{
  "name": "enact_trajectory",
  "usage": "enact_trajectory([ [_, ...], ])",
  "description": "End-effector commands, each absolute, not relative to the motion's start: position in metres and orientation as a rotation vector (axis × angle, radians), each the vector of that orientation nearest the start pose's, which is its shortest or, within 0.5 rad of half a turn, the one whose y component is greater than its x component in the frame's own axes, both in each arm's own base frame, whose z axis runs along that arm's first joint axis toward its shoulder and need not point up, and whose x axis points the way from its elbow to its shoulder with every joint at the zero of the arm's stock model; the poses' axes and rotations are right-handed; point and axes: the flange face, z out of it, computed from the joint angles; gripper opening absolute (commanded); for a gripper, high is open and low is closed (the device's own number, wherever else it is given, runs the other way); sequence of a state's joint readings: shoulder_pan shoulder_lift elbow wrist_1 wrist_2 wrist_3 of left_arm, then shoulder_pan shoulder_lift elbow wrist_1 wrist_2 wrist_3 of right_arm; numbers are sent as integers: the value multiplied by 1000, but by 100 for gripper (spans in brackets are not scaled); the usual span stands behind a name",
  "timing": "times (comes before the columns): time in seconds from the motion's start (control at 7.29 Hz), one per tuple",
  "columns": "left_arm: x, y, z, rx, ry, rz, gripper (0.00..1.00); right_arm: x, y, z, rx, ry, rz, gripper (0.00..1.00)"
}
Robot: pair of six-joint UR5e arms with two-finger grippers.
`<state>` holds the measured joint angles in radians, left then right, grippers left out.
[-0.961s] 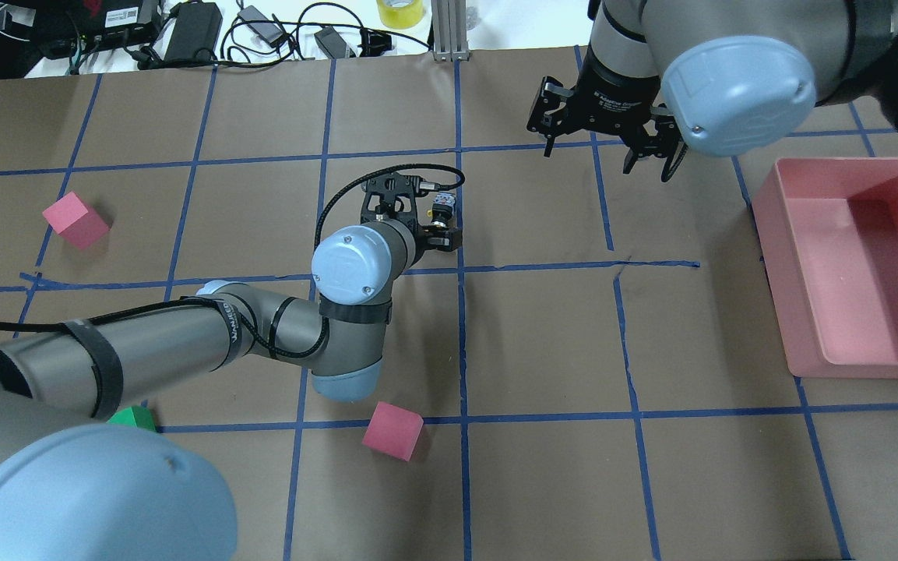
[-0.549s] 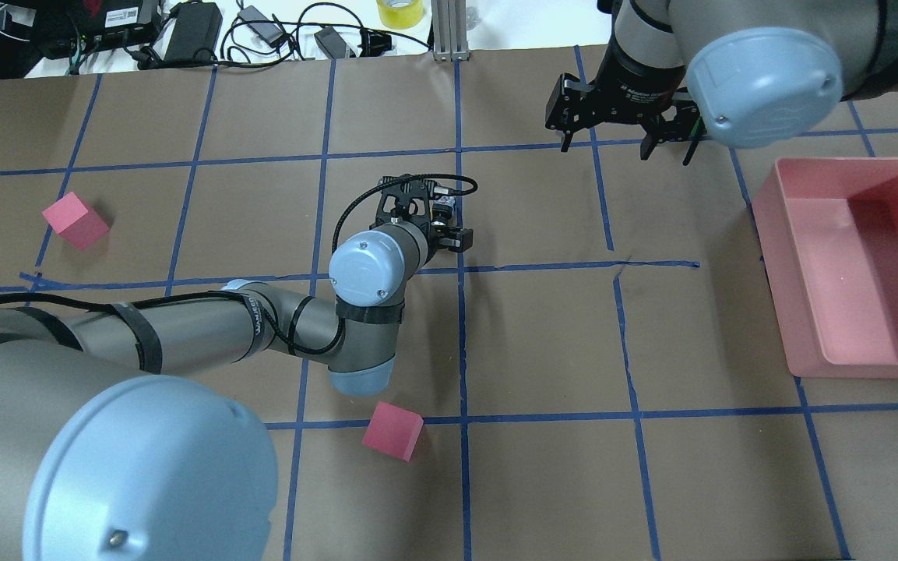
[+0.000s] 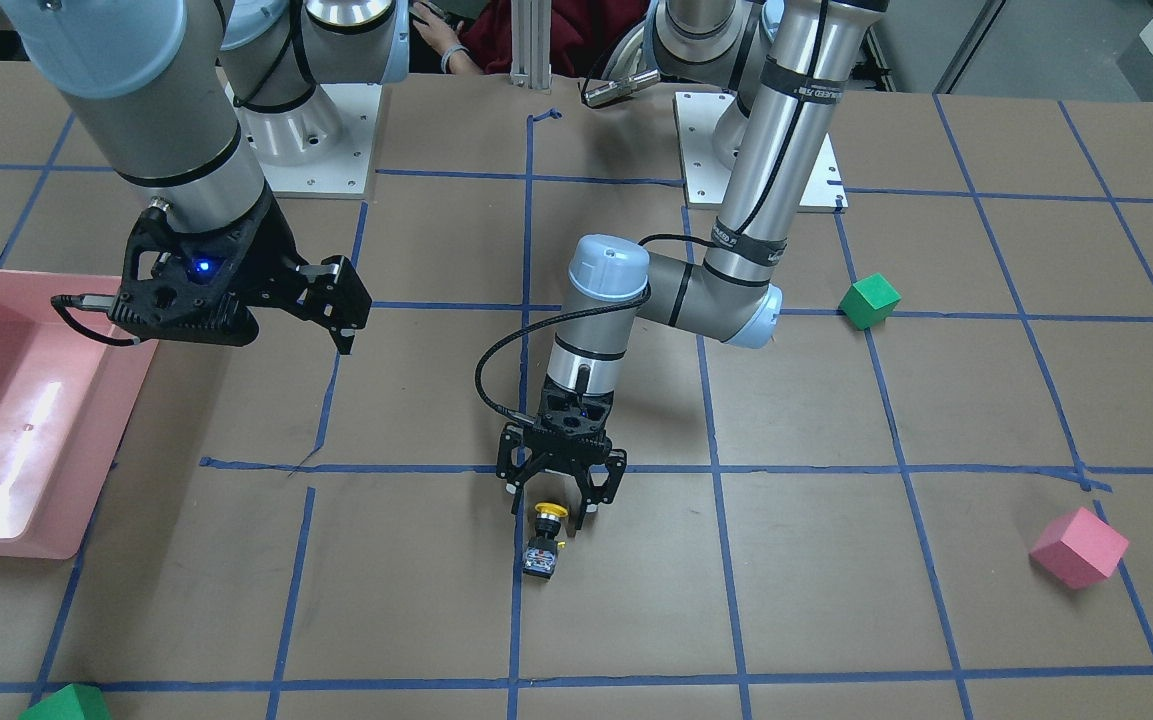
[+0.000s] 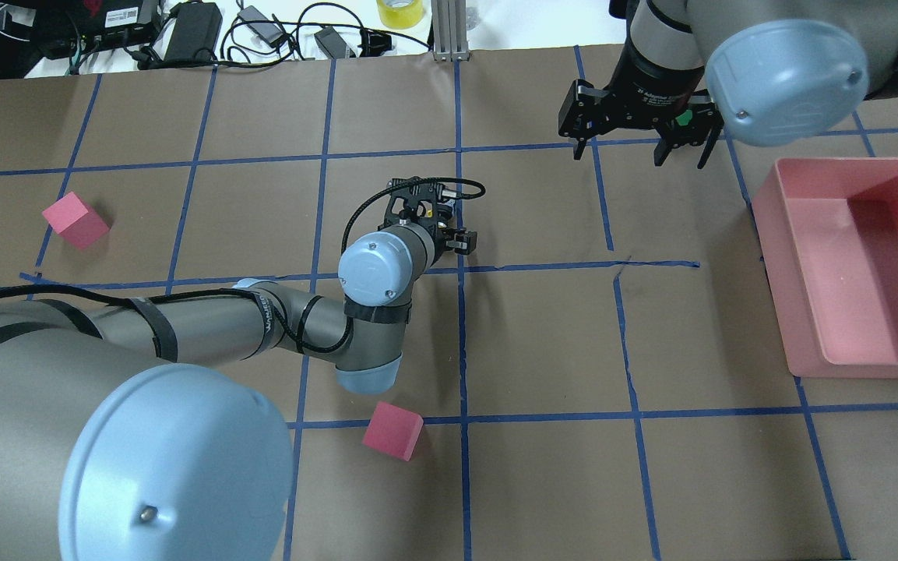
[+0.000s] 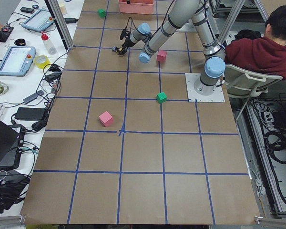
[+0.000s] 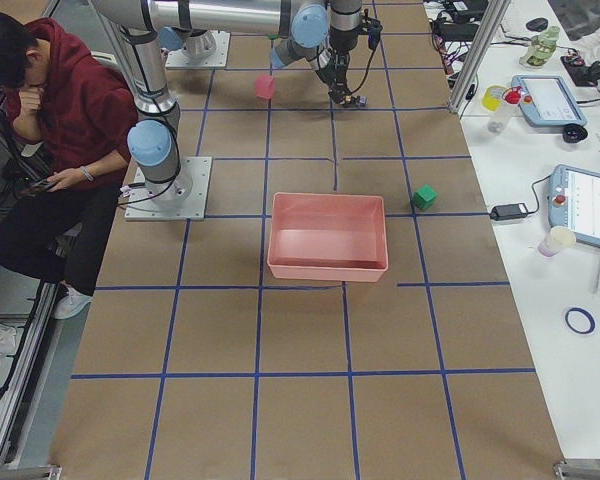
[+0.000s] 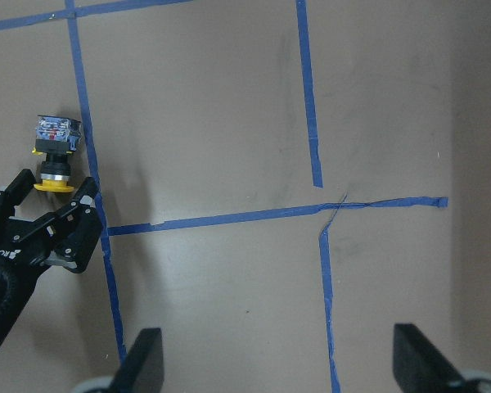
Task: Align button upright
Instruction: 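Rotate the held button with the left gripper to point its cap upward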
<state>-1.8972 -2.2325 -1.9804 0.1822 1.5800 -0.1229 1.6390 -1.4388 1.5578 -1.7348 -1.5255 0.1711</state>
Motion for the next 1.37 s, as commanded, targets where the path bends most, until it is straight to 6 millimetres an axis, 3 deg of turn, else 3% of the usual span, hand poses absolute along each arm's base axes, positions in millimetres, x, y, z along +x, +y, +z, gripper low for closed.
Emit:
enact_trajectory([
  [0.0,-317,-524,146,308,3078,-1099,13,176,-539,432,134,3086,-36,100],
  [0.14,-317,-525,151,307,3084,-1080,0,173,-539,429,135,3104,-13,100],
  [0.41,-320,-545,179,286,3089,-1033,0,173,-535,436,137,3092,-25,100],
  [0.69,-303,-577,233,195,3138,-868,0,174,-536,433,135,3098,-22,100],
  [0.82,-299,-578,255,150,3206,-730,0,171,-535,428,141,3106,24,100],
  [1.1,-295,-576,277,-192,3251,-444,0,173,-535,424,144,3102,56,100],
  [1.24,-300,-570,284,-350,3301,-284,0,172,-530,433,155,3108,39,100],
])
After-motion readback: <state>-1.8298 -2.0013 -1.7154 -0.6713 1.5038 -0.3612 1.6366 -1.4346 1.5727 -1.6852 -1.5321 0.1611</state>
